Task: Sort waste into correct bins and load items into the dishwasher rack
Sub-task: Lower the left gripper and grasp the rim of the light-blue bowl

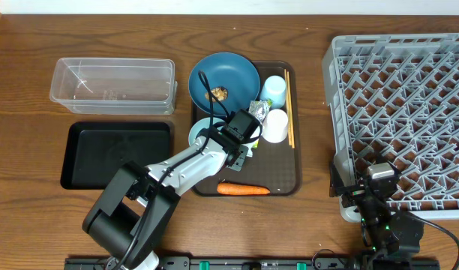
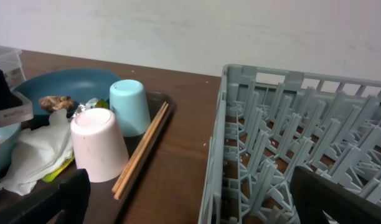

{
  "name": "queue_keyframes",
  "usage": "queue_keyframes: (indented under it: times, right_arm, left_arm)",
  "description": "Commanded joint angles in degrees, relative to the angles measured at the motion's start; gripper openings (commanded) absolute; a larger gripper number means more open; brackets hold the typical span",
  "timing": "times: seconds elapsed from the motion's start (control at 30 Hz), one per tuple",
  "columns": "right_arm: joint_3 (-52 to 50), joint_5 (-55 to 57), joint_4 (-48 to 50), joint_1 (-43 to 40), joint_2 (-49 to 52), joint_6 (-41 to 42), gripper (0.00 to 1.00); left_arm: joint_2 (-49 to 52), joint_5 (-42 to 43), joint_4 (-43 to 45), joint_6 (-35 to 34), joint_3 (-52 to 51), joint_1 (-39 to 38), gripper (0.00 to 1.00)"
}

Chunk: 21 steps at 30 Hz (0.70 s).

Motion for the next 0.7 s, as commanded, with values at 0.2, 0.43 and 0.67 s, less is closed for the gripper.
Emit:
queue_keyframes:
  times: [0.2,0.43,0.67]
  right_arm:
    - [-0.20,-0.22,-0.07,-0.22,-0.20,-0.74,0.99]
    - [-0.20,-0.22,-0.07,-0.22,-0.20,-0.74,0.99]
    - [-0.20,-0.22,-0.07,-0.22,-0.20,-0.74,0.99]
  left_arm:
    - [0.96,-0.72,-0.35,0.74,-1.07,-0.07,0.40]
    - [0.85,-0.72,-0.37,0.74,-1.07,-0.07,0.32]
    - [0.68,-0.72,-0.42,0.74,-1.07,-0.07,0.28]
